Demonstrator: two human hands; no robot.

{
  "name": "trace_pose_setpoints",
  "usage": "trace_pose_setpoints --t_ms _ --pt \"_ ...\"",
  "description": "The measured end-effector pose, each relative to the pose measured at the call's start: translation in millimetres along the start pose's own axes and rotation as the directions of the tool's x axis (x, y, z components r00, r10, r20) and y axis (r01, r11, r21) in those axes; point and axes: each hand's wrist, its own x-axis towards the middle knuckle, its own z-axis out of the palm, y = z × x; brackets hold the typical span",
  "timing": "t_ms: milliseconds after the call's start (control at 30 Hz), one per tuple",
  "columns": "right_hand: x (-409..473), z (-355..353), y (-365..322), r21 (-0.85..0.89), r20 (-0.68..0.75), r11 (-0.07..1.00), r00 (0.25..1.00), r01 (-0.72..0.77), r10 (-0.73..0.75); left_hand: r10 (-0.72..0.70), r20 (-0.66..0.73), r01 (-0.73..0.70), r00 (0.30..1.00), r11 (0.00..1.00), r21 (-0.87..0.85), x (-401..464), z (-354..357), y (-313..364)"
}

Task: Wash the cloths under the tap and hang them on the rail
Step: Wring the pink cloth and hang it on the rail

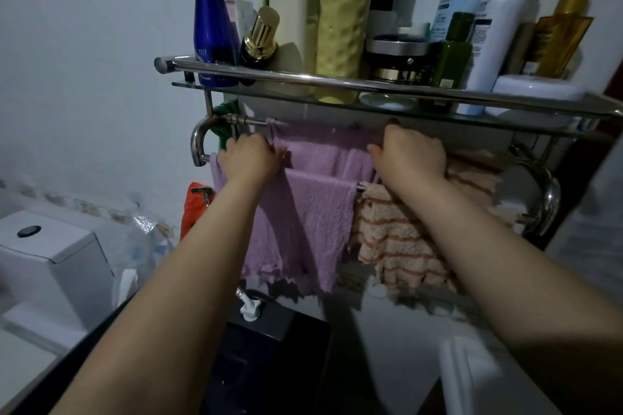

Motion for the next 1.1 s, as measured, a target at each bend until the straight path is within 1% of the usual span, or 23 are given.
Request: trace_pose_setpoints --t_ms 133,200,300,367,400,433,467,500,533,567,600,633,667,700,733,800,833,900,933,967,1000,1067,1100 --pt "3 7 -2 0.118 0.204 0.983 0.972 -0.142 0.116 -0.045 0.183 0.057 0.982 0.997 -0.06 15 -3 -2" --pt "6 11 -6 0.195 0.237 0.962 0.961 -0.193 0.144 -0.057 0.23 0.084 0.972 0.99 -0.111 17 -6 1" --pt "8 15 -8 0.194 0.203 0.949 0.957 -0.247 0.208 -0.037 0.18 0.073 0.983 0.977 -0.198 10 -6 -1" --pt "6 16 -8 0.178 0.179 0.946 0.954 -0.271 0.24 -0.008 0.115 0.048 0.993 0.935 -0.35 5 -8 -1" --pt "5 17 -8 0.187 0.175 0.941 0.952 -0.283 0.252 -0.018 0.094 0.059 0.995 0.885 -0.462 3 -12 1" --pt "4 17 -9 0.207 0.17 0.934 0.951 -0.292 0.26 -0.064 0.097 0.108 0.993 0.816 -0.569 4 -17 3" --pt "3 17 -9 0.255 0.158 0.919 0.951 -0.301 0.267 -0.124 0.132 0.181 0.983 0.716 -0.675 6 -23 5" --pt "3 18 -9 0.349 0.145 0.882 0.948 -0.317 0.283 -0.187 0.21 0.28 0.96 0.586 -0.761 12 -30 5" --pt "3 18 -9 0.495 0.136 0.802 0.942 -0.334 0.308 -0.223 0.345 0.408 0.912 0.4 -0.821 18 -38 4" --pt "3 17 -8 0.672 0.159 0.647 0.924 -0.36 0.348 -0.211 0.498 0.534 0.841 0.179 -0.827 23 -46 1" --pt "3 14 -8 0.816 0.218 0.426 0.891 -0.391 0.398 -0.176 0.599 0.609 0.781 0.004 -0.793 28 -53 -2" --pt "3 12 -5 0.878 0.289 0.227 0.845 -0.421 0.449 -0.154 0.634 0.627 0.758 -0.098 -0.773 32 -57 -6" --pt "3 12 -2 0.892 0.339 0.111 0.812 -0.437 0.474 -0.127 0.632 0.616 0.764 -0.146 -0.774 34 -58 -9" --pt "4 12 0 0.88 0.361 0.112 0.803 -0.462 0.475 -0.102 0.605 0.59 0.79 -0.142 -0.795 35 -57 -12" --pt "6 14 1 0.859 0.354 0.184 0.813 -0.478 0.462 -0.086 0.549 0.545 0.831 -0.063 -0.836 38 -53 -15" --pt "6 17 -1 0.806 0.281 0.389 0.868 -0.445 0.41 -0.023 0.388 0.382 0.921 0.242 -0.892 40 -43 -19" --pt "4 16 -4 0.762 0.252 0.497 0.897 -0.415 0.363 0.018 0.32 0.288 0.947 0.392 -0.874 44 -37 -21" --pt "-4 17 -7 0.591 0.194 0.737 0.945 -0.327 0.264 0.076 0.231 0.12 0.97 0.677 -0.726 46 -28 -21" --pt "-8 17 -9 0.485 0.163 0.831 0.962 -0.273 0.221 0.079 0.176 0.037 0.981 0.819 -0.573 46 -25 -19" --pt "-13 17 -10 0.394 0.131 0.89 0.972 -0.23 0.194 0.065 0.119 -0.01 0.991 0.913 -0.407 43 -23 -16" --pt "-15 16 -9 0.321 0.086 0.928 0.982 -0.19 0.171 0.041 0.064 -0.019 0.997 0.948 -0.318 39 -23 -14" --pt "-17 12 -7 0.189 0.028 0.972 0.99 -0.138 0.135 -0.045 -0.042 0.028 0.998 0.942 -0.335 29 -23 -10" --pt "-16 10 -5 0.126 0.014 0.986 0.994 -0.106 0.105 -0.051 -0.12 0.006 0.991 0.937 -0.35 23 -23 -10"
